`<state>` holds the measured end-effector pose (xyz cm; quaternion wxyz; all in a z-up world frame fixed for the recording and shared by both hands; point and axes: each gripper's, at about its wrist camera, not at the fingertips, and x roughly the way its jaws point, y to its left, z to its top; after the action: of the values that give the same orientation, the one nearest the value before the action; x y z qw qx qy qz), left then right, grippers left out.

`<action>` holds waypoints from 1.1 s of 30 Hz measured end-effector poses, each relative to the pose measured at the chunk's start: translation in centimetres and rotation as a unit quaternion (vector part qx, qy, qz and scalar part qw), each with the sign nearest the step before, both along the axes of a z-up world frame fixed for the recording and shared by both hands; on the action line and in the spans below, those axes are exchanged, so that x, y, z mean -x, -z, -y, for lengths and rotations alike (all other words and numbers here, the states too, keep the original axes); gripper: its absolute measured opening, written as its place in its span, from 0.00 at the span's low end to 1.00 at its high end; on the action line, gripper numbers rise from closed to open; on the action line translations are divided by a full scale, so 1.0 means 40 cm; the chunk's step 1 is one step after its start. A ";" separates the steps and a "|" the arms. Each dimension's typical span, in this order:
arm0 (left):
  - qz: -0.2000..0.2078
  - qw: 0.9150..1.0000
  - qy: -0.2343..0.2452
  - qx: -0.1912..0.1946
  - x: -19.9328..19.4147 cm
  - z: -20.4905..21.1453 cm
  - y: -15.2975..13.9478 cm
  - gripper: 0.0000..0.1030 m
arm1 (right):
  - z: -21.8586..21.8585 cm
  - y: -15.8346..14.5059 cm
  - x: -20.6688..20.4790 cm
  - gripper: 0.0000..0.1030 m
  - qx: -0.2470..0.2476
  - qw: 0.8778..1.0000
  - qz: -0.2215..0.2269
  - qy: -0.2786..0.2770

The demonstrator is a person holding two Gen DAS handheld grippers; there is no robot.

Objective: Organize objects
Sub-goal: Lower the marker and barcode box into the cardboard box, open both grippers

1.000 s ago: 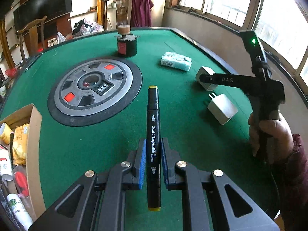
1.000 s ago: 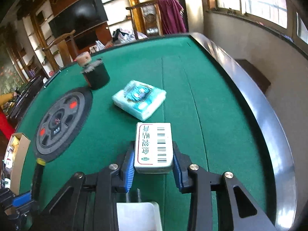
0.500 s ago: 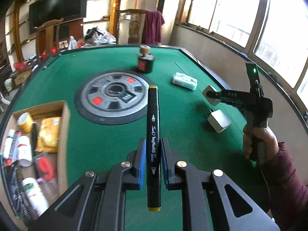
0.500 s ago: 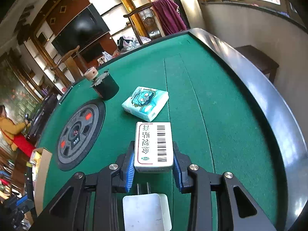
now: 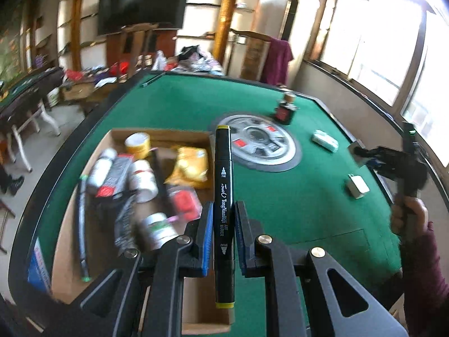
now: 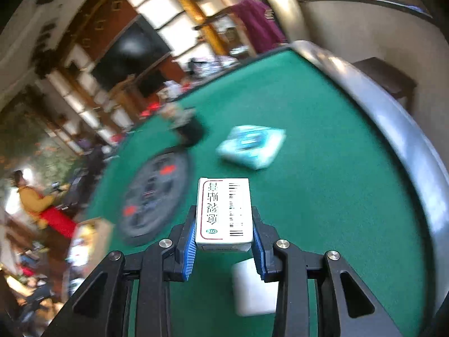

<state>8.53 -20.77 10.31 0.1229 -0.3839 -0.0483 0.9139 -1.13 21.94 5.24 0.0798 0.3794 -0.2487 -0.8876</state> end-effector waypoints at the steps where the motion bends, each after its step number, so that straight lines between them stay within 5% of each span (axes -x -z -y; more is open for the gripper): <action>1: 0.000 1.000 -0.004 -0.001 -0.005 0.012 0.005 0.14 | 0.035 -0.021 -0.008 0.36 0.009 1.000 -0.007 -0.018; 13: -0.017 0.998 -0.038 -0.040 -0.062 0.185 0.040 0.14 | 0.455 -0.089 -0.007 0.36 0.064 0.981 -0.016 -0.183; 27: 0.014 0.997 -0.069 -0.039 -0.053 0.295 0.133 0.14 | 0.807 -0.009 0.113 0.36 0.024 0.967 0.055 -0.248; 33: 0.049 0.994 -0.086 -0.036 0.002 0.336 0.163 0.14 | 0.956 0.044 0.215 0.36 -0.047 0.964 0.082 -0.248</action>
<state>8.45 -34.22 3.80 0.0550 -0.4178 -0.1200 0.8989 -9.71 -16.29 3.50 0.2589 0.5038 -0.1110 -0.8166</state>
